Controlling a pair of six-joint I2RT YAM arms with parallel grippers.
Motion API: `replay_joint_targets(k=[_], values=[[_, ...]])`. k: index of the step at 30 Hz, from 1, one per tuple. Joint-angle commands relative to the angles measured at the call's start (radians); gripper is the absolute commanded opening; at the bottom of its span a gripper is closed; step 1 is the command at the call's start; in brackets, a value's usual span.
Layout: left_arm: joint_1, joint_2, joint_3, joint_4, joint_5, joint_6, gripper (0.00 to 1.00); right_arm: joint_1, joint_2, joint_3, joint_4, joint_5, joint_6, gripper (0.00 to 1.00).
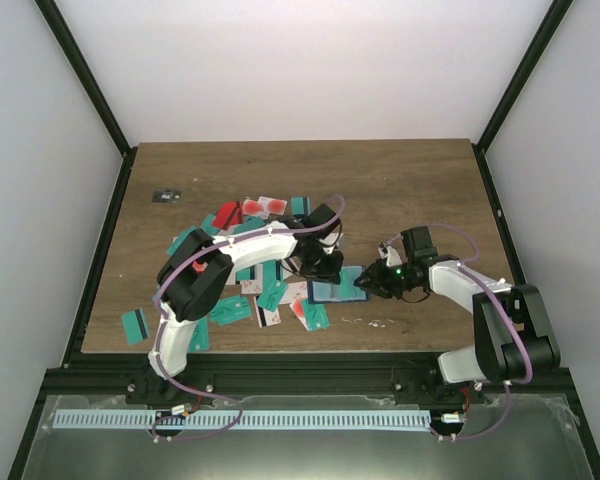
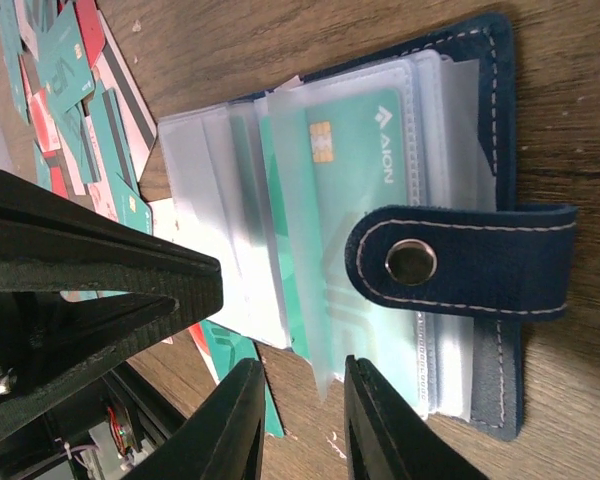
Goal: Put the credit cards into the card holder
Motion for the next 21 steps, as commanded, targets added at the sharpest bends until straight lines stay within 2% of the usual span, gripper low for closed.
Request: replay_joint_targets(k=[1, 15, 21], values=[[-0.006, 0.025, 0.036, 0.018, 0.025, 0.006, 0.04, -0.007, 0.015, 0.018, -0.008, 0.021, -0.024, 0.25], [-0.016, 0.135, 0.055, 0.006, 0.019, 0.048, 0.04, -0.012, 0.036, 0.018, 0.0, 0.042, -0.032, 0.25], [-0.016, 0.14, 0.05, 0.0, 0.003, 0.055, 0.04, -0.012, 0.025, 0.039, -0.032, 0.076, -0.045, 0.3]])
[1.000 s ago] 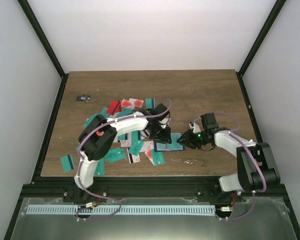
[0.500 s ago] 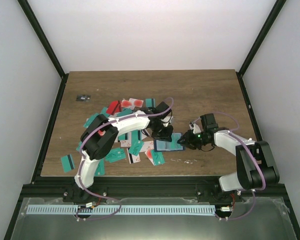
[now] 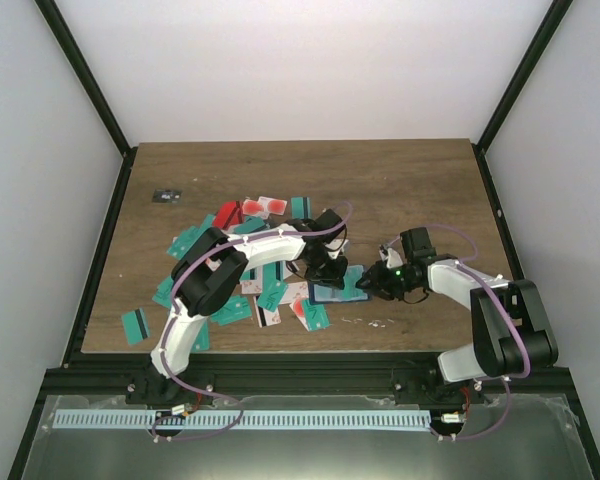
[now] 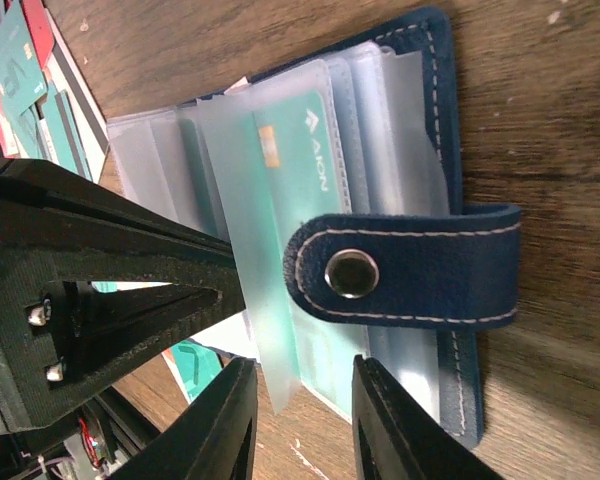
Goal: Put the credit cards into the card holder
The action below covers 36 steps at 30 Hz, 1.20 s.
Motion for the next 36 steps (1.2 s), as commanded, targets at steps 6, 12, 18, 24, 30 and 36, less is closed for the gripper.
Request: replay_joint_targets(k=[6, 12, 18, 24, 30, 36], values=[[-0.006, 0.039, 0.003, -0.025, -0.032, 0.023, 0.04, -0.01, -0.039, 0.056, -0.068, 0.085, -0.048, 0.34], [-0.006, 0.041, 0.007, -0.023, -0.028, 0.022, 0.04, -0.009, -0.018, 0.032, -0.025, 0.036, -0.038, 0.34], [-0.007, 0.043, 0.007, -0.023, -0.025, 0.023, 0.04, -0.009, 0.013, 0.03, 0.004, 0.01, -0.034, 0.34], [-0.007, 0.043, 0.008, -0.02, -0.022, 0.024, 0.04, -0.008, 0.033, 0.025, 0.017, 0.007, -0.032, 0.34], [-0.007, 0.046, 0.01, -0.019, -0.02, 0.022, 0.04, -0.008, 0.043, 0.011, 0.039, -0.025, -0.029, 0.34], [-0.007, 0.046, 0.011, -0.019, -0.018, 0.021, 0.04, -0.009, 0.046, -0.006, 0.091, -0.097, -0.018, 0.34]])
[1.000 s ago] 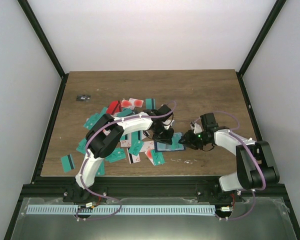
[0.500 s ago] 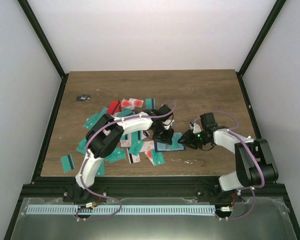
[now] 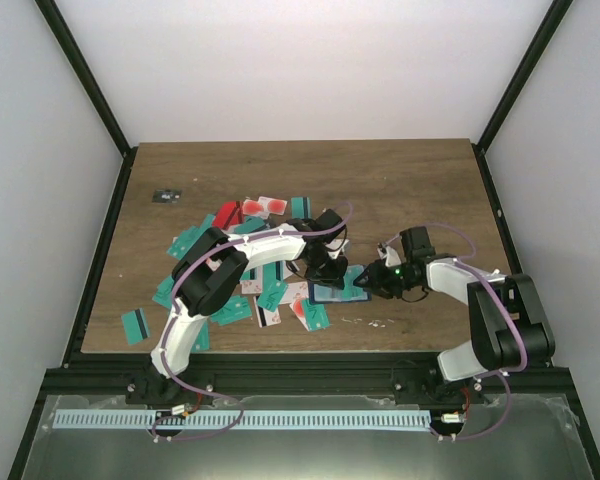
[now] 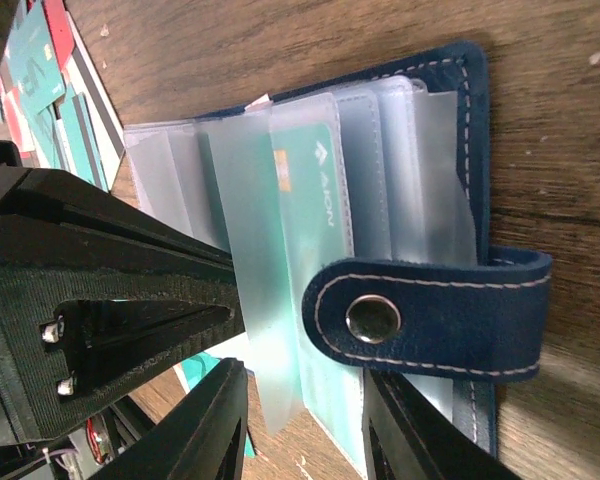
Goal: Put the credit cards into the card holder
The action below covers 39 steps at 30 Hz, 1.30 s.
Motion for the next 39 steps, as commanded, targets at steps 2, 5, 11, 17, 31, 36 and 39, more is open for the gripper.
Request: replay_joint_targets(k=[2, 5, 11, 17, 31, 36, 39], values=[[-0.006, 0.042, 0.008, -0.013, -0.019, 0.005, 0.04, -0.007, 0.011, -0.016, 0.062, -0.089, 0.008, 0.34], [-0.006, 0.036, 0.009, -0.012, -0.014, 0.0, 0.04, -0.007, 0.011, -0.016, 0.068, -0.095, 0.007, 0.34], [-0.007, 0.018, 0.021, -0.003, -0.001, -0.015, 0.04, -0.007, 0.023, -0.019, 0.077, -0.101, 0.008, 0.34], [-0.007, -0.006, 0.027, -0.003, -0.005, -0.021, 0.04, -0.007, 0.024, -0.002, 0.049, -0.07, 0.002, 0.34], [0.04, -0.201, -0.076, 0.082, -0.006, -0.08, 0.07, -0.007, 0.054, 0.042, -0.012, -0.051, -0.002, 0.34], [0.112, -0.353, -0.22, 0.127, -0.024, -0.099, 0.08, 0.056, 0.052, 0.124, -0.115, -0.023, 0.013, 0.34], [0.183, -0.463, -0.314, 0.129, -0.038, -0.095, 0.08, 0.18, 0.055, 0.25, -0.191, 0.0, 0.053, 0.35]])
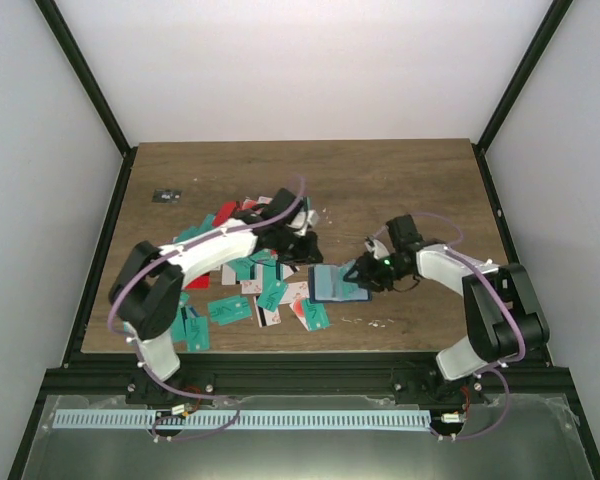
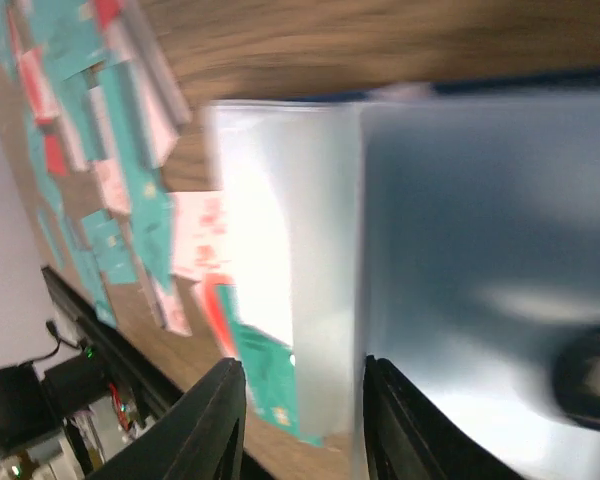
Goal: Put the credit cards into the card holder
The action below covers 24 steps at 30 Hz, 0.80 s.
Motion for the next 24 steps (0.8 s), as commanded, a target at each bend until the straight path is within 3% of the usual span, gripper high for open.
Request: replay_joint_targets(k=[1, 4, 7, 13, 21, 24], values=[[0.107, -0.174, -0.128, 0.01, -0.042, -0.001, 0.08, 0.184, 0.007, 0.213, -0.123, 0.011, 0.049, 0.36], [0.18, -0.304, -0.197, -0.069, -0.111, 0.029, 0.09, 0.361, 0.034, 0.465, -0.215, -0.049, 0.035, 0.39], [0.227, -0.42, -0.248, -0.14, -0.164, 0.052, 0.12, 0.444, -0.033, 0.558, -0.237, -0.045, 0.064, 0.42], [0.24, -0.565, -0.345, -0.197, -0.196, 0.028, 0.16, 0.449, -0.268, 0.433, -0.174, 0.064, 0.182, 0.47], [0.23, -0.66, -0.493, -0.177, -0.187, 0.028, 0.42, 0.449, -0.498, 0.164, -0.165, 0.129, 0.274, 0.5], [0.212, -0.661, -0.532, -0.171, -0.187, 0.038, 0.47, 0.45, -0.542, 0.118, -0.201, 0.169, 0.28, 0.51]])
